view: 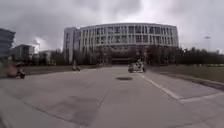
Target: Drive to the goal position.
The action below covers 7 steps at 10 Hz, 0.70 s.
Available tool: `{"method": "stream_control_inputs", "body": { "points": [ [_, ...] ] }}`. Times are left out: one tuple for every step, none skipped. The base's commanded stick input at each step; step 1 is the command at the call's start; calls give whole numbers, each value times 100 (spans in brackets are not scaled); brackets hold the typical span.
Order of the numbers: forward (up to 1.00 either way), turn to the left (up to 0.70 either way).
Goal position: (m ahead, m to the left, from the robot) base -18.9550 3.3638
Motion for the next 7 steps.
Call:
{"method": "stream_control_inputs", "body": {
  "points": [
    [85,-2],
    [85,-2],
    [85,-2],
    [85,-2],
    [85,-2],
    [85,-2],
    [85,-2]
  ]
}}
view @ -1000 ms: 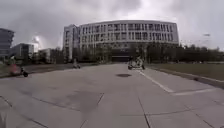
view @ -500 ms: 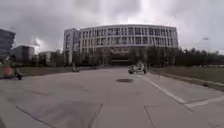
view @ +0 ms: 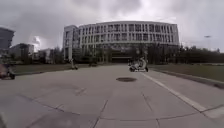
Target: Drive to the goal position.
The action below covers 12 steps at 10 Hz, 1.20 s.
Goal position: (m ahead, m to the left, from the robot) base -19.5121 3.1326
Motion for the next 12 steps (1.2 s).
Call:
{"method": "stream_control_inputs", "body": {
  "points": [
    [85,-2],
    [85,-2],
    [85,-2],
    [85,-2],
    [85,-2],
    [85,-2],
    [85,-3],
    [85,-3],
    [85,-3],
    [85,-3],
    [85,-3],
    [85,-3]
  ]
}}
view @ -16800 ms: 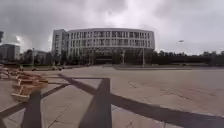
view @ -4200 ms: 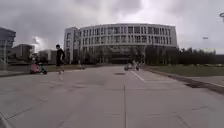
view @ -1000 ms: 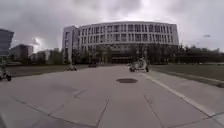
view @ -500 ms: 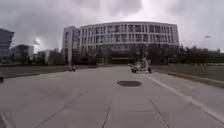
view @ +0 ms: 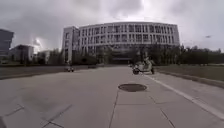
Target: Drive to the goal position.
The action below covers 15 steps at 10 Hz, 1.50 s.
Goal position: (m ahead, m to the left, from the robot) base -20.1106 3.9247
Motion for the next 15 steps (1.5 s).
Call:
{"method": "stream_control_inputs", "body": {
  "points": [
    [85,3],
    [85,10],
    [85,16],
    [85,34],
    [85,34],
    [85,34],
    [85,34],
    [85,34],
    [85,34],
    [85,34],
    [85,34],
    [85,34],
    [85,34],
    [85,34],
    [85,34]
  ]
}}
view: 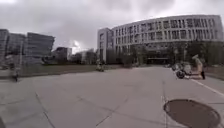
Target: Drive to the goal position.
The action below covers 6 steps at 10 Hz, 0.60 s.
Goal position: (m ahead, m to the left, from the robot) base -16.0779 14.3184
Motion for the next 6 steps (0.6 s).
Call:
{"method": "stream_control_inputs", "body": {
  "points": [
    [85,34],
    [85,34],
    [85,34],
    [85,34],
    [85,34],
    [85,34]
  ]
}}
